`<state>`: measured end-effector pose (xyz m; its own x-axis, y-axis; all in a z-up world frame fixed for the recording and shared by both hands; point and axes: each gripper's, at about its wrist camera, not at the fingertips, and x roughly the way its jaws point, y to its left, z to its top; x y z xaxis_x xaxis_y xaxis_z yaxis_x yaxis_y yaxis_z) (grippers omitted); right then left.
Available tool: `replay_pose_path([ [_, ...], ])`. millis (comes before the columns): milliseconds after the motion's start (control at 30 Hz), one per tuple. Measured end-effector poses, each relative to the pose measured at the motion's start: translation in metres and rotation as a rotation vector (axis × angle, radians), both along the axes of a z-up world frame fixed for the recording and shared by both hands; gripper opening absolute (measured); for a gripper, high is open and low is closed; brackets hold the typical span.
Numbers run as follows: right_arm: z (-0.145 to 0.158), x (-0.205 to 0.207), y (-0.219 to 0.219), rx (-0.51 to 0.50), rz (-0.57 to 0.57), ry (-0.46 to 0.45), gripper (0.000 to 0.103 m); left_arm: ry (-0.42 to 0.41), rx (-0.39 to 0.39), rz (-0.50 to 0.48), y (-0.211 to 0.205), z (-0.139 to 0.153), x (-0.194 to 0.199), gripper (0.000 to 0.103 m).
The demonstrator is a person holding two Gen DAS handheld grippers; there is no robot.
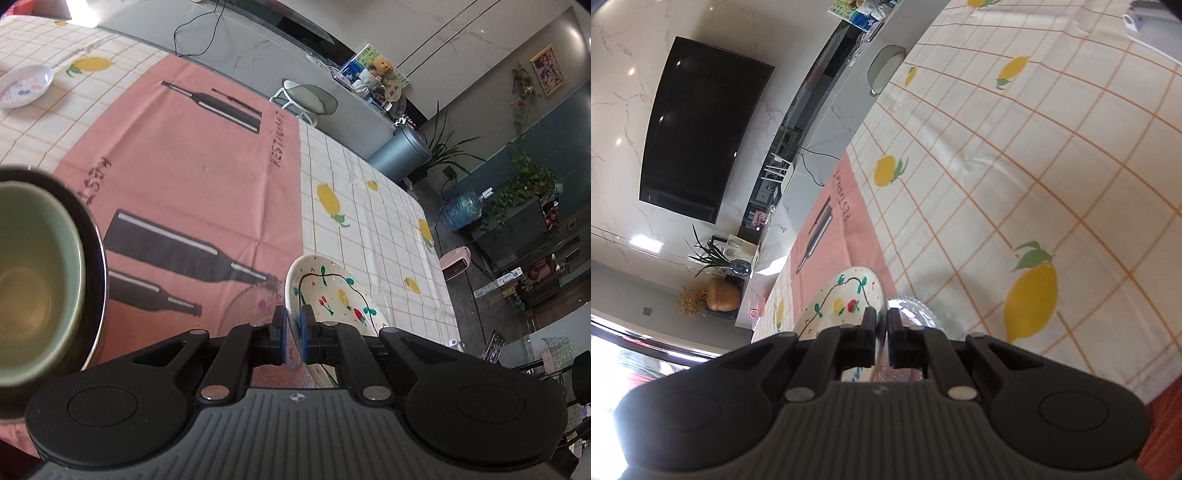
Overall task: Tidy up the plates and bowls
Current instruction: 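Carry the Fruity plate with both grippers over the glass plate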
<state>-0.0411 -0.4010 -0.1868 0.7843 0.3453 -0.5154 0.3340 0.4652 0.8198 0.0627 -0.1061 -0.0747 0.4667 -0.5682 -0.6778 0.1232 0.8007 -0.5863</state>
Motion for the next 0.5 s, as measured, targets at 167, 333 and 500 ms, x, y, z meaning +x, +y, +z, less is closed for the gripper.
replay_pose_path([
  [167, -0.01, -0.014, 0.002, -0.006, 0.007, 0.021, 0.003, 0.043, 0.012, 0.007, 0.004, -0.016, -0.01, 0.008],
  [333, -0.009, -0.016, 0.01, -0.051, 0.033, 0.023, 0.003, 0.052, 0.03, 0.019, 0.007, -0.024, -0.022, 0.008],
  [500, -0.009, -0.014, 0.016, -0.086, 0.053, 0.029, 0.003, 0.058, 0.047, 0.027, 0.008, -0.028, -0.025, 0.009],
])
